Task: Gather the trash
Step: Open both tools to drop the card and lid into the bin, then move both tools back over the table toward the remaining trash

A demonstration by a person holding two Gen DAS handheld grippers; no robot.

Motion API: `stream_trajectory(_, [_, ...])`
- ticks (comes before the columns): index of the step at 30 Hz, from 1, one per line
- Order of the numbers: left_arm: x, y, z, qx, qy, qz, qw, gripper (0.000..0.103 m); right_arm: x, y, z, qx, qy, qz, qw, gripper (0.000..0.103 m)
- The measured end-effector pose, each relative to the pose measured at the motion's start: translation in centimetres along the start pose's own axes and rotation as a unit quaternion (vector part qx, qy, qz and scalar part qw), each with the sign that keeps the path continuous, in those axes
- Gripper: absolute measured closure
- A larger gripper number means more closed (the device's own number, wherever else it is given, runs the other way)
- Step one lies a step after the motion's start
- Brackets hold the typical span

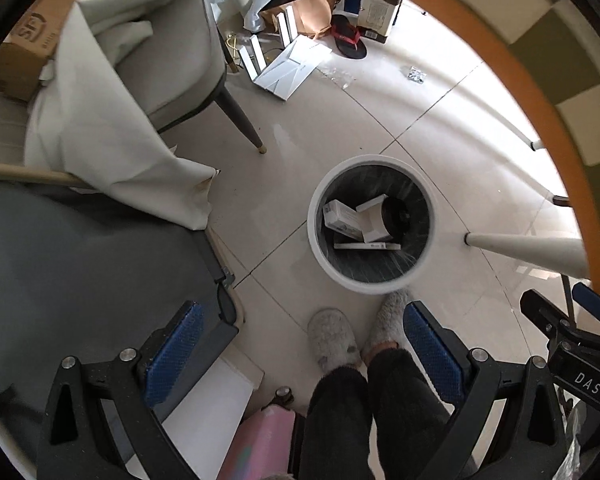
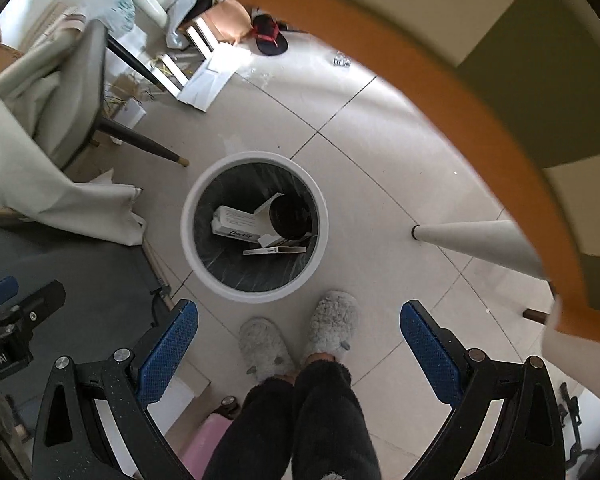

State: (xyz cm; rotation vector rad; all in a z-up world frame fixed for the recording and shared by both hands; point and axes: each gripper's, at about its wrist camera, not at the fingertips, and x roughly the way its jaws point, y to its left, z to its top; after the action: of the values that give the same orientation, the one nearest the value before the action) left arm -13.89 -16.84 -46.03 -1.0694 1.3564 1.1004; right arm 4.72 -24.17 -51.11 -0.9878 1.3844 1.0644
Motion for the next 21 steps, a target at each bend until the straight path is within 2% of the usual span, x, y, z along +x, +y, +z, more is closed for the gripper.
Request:
stream_trajectory(7, [-8.0,-0.5,-2.2,0.014,-0.005,0.000,0.9999,0.001,-9.2,0.8,-1.6,-0.006,-0.007,0.008,1.000,0.001])
stream_trajectory(11, [-13.1,-0.9,-2.8,0.017,-0.022,0.000,0.9996,0.001,-15.2,1.1,-2.2,-0.007,-0.020,0.018,1.000,0.001])
stream_trajectory(17, [-20.4,-2.0,-2.2,0.026,-0.080,0.020,0.9963,0.001,-23.2,0.8,-1.5,0.008,-0.042,0.060,0.997,0.001])
stream_trajectory(21, [-24.5,-3.3,0.5,0.029,-0.125,0.029,0.9913,0.001,-27.3,-0.5,0.7,0.031,-0.067,0.083,0.994,0.001])
